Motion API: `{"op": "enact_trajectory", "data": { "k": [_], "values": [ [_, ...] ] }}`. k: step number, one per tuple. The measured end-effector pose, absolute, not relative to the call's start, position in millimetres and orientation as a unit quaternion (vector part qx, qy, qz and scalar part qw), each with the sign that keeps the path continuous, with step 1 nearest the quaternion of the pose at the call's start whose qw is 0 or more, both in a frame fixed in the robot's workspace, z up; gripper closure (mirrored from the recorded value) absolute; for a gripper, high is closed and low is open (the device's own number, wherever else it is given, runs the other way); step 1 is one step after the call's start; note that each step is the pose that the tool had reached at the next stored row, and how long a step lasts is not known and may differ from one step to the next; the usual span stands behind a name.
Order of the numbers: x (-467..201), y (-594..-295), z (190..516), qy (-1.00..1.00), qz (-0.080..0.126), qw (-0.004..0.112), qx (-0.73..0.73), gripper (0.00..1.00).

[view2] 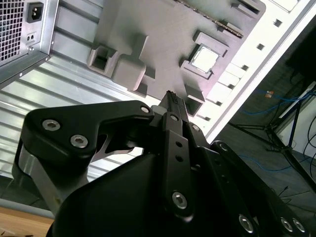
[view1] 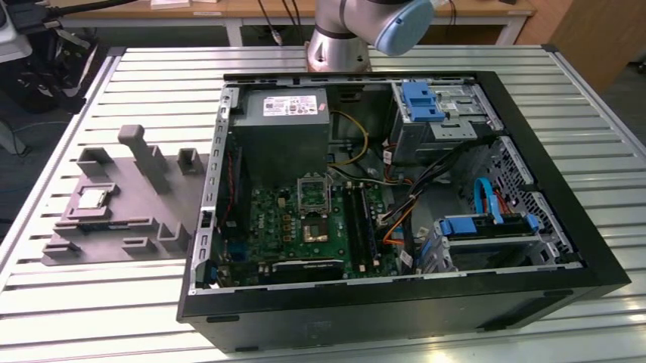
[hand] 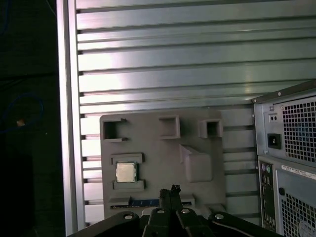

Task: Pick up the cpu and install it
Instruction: 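Reach for the cpu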

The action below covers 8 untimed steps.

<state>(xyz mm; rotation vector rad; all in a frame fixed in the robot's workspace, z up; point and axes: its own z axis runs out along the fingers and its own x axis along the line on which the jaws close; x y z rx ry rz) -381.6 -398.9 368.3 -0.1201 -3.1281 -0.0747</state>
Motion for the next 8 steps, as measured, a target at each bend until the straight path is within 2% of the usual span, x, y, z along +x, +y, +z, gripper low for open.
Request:
{"op": "enact_trajectory", "data": {
  "k": [8],
  "values": [
    [-385.5, -398.9, 368.0, -0.999, -0.024, 0.005, -0.038, 0.89]
  ]
}}
